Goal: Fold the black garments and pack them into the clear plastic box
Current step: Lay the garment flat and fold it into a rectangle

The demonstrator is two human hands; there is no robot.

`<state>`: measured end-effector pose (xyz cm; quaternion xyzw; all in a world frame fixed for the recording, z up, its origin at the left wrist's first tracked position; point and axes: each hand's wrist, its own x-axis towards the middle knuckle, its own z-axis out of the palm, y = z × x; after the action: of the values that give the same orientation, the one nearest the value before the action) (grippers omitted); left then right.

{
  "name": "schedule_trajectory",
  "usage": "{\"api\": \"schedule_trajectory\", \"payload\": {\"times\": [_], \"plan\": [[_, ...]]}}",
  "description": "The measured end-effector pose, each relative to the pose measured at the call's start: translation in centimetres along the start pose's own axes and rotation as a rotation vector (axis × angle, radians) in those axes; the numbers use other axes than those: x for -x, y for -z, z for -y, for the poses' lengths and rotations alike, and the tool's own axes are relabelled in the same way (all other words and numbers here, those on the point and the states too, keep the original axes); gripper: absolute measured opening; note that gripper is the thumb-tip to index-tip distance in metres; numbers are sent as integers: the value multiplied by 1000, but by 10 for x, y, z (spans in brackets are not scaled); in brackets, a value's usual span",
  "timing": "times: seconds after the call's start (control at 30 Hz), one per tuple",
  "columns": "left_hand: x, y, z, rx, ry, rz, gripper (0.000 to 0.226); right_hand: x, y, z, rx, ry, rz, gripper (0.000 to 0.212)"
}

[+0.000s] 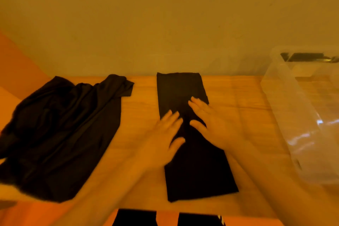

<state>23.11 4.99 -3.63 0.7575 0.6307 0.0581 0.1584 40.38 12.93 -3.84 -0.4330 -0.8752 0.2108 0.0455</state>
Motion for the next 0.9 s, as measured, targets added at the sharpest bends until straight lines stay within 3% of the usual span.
{"api": "schedule_trajectory", "payload": {"times": [0.07,0.2,0.37,0.43,0.5,0.53,0.67,0.73,0.8,0.87,0.9], "plan": [[47,-15,-20,-42,-92,54,63,48,-10,11,20,87,28,57],[99,-53,-30,-162,-135,118,71,115,-38,12,137,113,126,85],[113,-81,-23,-333,-257,-40,52,156,-58,7,410,80,61,72],[116,-83,-25,-325,-271,-66,59,165,-67,6,392,43,94,74],[124,-89,-23,-330,-302,-143,44,176,-75,9,384,72,70,67],[129,-90,-21,-326,-303,-162,36,182,-80,8,374,95,28,62],[142,-88,-16,-300,-361,-277,42,190,-90,1,459,264,-299,36],[145,-85,-16,-219,-360,-297,30,190,-89,1,438,333,-340,42],[146,-78,-22,-34,-261,-296,28,187,-85,2,317,286,-334,51],[147,-68,-27,241,-95,-304,45,189,-70,13,19,134,-327,33],[146,-61,-29,367,-8,-266,41,187,-61,18,-126,11,-293,22]]}}
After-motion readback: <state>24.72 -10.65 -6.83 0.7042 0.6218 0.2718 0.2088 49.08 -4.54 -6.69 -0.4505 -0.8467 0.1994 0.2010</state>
